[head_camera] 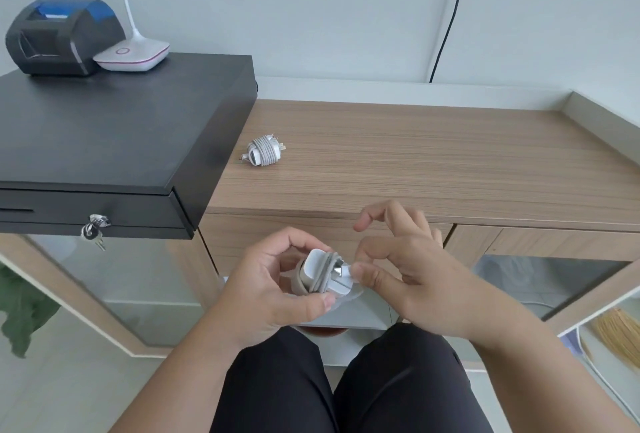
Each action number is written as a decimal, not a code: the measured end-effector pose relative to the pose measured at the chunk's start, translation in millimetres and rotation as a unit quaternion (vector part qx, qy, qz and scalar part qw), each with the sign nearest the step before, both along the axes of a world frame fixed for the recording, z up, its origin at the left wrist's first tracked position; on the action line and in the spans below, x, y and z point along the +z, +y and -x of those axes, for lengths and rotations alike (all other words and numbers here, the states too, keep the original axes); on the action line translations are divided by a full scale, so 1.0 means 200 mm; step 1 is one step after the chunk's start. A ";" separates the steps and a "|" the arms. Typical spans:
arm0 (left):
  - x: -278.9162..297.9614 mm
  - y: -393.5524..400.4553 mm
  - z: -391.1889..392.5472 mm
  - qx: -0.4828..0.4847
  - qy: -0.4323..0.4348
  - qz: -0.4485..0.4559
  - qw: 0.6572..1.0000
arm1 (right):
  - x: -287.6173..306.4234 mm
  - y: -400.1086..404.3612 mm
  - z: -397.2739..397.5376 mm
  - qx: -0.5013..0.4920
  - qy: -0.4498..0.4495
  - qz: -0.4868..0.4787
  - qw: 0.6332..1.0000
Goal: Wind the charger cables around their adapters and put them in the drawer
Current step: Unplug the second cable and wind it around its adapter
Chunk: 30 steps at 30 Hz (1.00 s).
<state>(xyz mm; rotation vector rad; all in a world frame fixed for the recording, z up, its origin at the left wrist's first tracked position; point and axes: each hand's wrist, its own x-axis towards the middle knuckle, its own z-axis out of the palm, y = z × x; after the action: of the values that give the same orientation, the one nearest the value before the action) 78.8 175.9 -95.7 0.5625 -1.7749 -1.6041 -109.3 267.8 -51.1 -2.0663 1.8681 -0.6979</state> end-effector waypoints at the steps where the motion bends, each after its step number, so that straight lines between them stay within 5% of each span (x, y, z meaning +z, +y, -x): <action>1: 0.00 0.01 0.00 0.025 -0.011 0.023 0.999 | 0.00 0.00 -0.01 -0.012 0.013 0.006 1.000; 11: -0.03 0.05 0.04 0.122 -0.023 0.165 0.978 | -0.05 0.00 -0.01 -0.031 -0.036 0.003 0.999; 18: -0.04 0.04 0.05 0.134 -0.003 0.165 0.977 | -0.09 0.01 -0.04 -0.042 0.046 0.083 0.995; 25: -0.05 0.04 0.05 0.120 -0.010 0.159 0.980 | -0.12 0.06 -0.01 0.034 -0.062 0.061 0.996; 30: -0.05 0.02 0.05 0.097 -0.008 0.180 0.979 | -0.08 0.06 0.01 0.023 0.003 0.097 0.995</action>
<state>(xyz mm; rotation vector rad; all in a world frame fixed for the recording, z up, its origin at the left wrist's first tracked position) 68.0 179.5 -104.7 0.5542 -1.8999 -1.1151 -111.8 279.4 -67.7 -2.2235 1.8129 -0.8930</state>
